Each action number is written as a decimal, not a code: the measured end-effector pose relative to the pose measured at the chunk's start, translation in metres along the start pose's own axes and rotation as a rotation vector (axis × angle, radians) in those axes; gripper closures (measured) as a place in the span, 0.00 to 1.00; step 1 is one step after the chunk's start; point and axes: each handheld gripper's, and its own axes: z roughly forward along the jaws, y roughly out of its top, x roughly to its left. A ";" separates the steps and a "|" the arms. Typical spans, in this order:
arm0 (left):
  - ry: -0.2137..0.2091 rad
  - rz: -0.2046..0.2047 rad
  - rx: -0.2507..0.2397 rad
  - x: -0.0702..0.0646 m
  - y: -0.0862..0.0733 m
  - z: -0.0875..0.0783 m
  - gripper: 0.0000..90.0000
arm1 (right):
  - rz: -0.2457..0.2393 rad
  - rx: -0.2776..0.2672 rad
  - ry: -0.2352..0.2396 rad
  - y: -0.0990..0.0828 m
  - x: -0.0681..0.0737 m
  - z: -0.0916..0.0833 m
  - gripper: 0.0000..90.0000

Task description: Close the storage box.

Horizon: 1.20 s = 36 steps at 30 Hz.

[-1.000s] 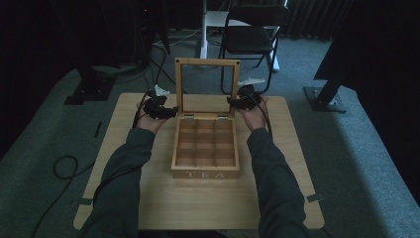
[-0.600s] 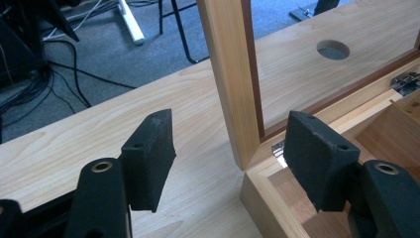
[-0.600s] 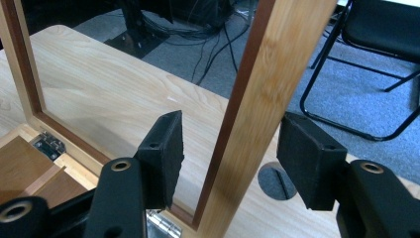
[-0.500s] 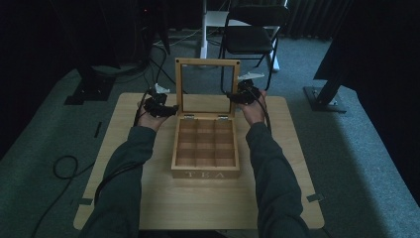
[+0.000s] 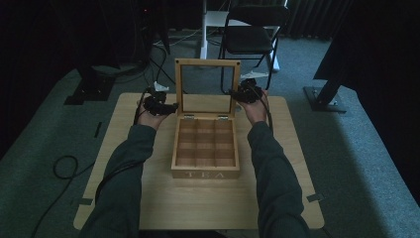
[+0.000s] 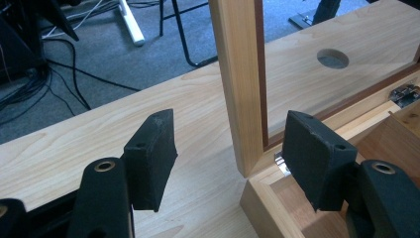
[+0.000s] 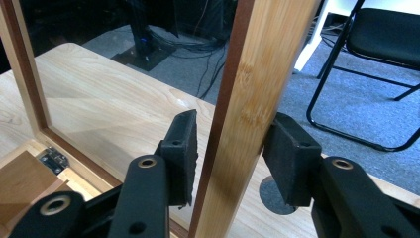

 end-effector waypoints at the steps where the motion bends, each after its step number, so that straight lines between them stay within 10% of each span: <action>1: -0.003 -0.003 0.002 0.000 0.000 0.002 0.42 | -0.003 -0.002 -0.001 0.000 0.000 -0.001 0.64; 36: -0.039 -0.004 -0.060 -0.014 0.013 -0.006 0.56 | -0.069 -0.099 -0.002 -0.012 0.020 -0.040 0.68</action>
